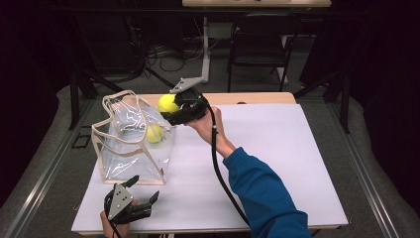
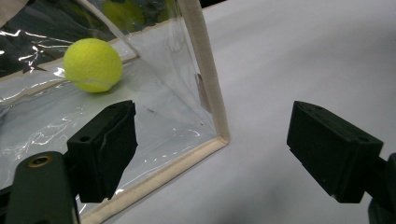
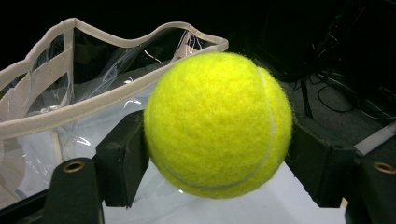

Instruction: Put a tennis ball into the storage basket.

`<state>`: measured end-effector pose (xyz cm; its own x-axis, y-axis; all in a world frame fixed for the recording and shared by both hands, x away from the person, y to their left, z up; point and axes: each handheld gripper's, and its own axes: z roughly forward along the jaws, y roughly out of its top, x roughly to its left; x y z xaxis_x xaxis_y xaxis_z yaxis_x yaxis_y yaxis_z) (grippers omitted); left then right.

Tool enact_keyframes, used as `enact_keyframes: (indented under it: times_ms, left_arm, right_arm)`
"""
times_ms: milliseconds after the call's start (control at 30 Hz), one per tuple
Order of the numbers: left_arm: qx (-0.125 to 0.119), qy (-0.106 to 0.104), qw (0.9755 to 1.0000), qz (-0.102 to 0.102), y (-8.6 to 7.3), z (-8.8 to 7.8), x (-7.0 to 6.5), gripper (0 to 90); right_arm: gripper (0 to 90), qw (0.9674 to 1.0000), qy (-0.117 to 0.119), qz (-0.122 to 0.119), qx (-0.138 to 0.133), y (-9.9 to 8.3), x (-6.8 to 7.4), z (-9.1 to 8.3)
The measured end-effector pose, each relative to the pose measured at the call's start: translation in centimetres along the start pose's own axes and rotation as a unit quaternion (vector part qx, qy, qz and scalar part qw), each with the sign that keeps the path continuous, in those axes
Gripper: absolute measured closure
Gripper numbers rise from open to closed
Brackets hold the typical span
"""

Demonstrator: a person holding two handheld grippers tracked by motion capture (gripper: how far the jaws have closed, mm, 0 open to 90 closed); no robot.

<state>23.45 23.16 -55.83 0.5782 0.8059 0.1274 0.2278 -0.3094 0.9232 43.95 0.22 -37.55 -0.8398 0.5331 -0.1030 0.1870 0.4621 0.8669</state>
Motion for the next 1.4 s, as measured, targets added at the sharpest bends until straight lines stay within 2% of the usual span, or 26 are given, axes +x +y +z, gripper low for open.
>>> enact_keyframes:
  times_ms: [200, 600, 833, 1400]
  left_arm:
    - [0.002, -0.002, 1.0, 0.001, 0.0, 0.0, 0.0, 16.2]
    - [0.001, -0.003, 1.0, 0.0, 0.0, 0.0, 0.1, 16.2]
    - [-0.001, -0.003, 1.0, -0.001, 0.0, 0.0, 0.1, 16.2]
    - [-0.003, -0.006, 1.0, -0.002, 0.1, 0.0, 0.1, 16.2]
  right_arm:
    - [26.4, 1.0, -0.002, -0.005, 0.004, 0.3, 0.1, 0.1]
    - [26.4, 0.9999, -0.008, -0.013, -0.006, 1.2, 0.4, 0.0]
    - [26.4, 0.9994, -0.017, -0.019, -0.023, 1.4, 0.7, -0.1]
    - [26.4, 0.9991, -0.007, -0.031, -0.027, 2.9, 1.7, 0.1]
